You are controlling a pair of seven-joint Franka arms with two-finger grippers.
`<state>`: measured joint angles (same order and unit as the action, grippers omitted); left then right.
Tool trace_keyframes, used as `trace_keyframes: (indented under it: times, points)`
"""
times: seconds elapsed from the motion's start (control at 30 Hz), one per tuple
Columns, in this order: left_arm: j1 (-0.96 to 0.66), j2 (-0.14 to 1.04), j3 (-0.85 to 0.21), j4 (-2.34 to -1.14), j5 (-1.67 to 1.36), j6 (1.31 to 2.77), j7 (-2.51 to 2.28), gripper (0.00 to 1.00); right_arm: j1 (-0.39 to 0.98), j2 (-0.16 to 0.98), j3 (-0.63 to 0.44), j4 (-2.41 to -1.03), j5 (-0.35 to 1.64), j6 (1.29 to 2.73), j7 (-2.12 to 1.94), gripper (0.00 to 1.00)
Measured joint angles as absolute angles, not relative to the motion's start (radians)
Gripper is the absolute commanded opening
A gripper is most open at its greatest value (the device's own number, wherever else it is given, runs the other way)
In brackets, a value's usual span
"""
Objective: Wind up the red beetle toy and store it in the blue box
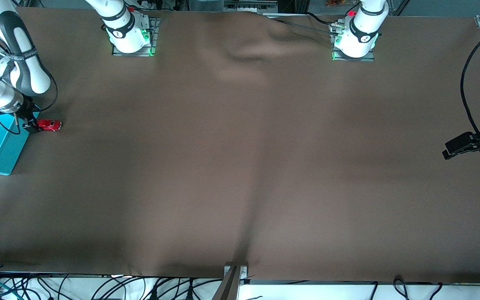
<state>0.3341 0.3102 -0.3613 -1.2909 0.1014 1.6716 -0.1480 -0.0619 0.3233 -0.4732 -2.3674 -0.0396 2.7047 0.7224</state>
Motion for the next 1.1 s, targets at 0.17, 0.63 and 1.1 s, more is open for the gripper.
trace_keyframes:
  times: [0.17,0.63,1.1]
  points:
    - [0.334,0.310,-0.361,-1.291,0.101,1.672,-0.148,1.00,-0.062,0.332,-0.473,-2.367,-0.022,2.708,0.724,1.00]
    - [0.334,0.310,-0.361,-1.291,0.101,1.672,-0.148,1.00,-0.062,0.365,-0.473,-2.368,-0.019,2.731,0.728,0.90]
    - [0.335,0.310,-0.361,-1.291,0.101,1.672,-0.148,1.00,-0.062,0.370,-0.473,-2.368,-0.017,2.737,0.730,0.02]
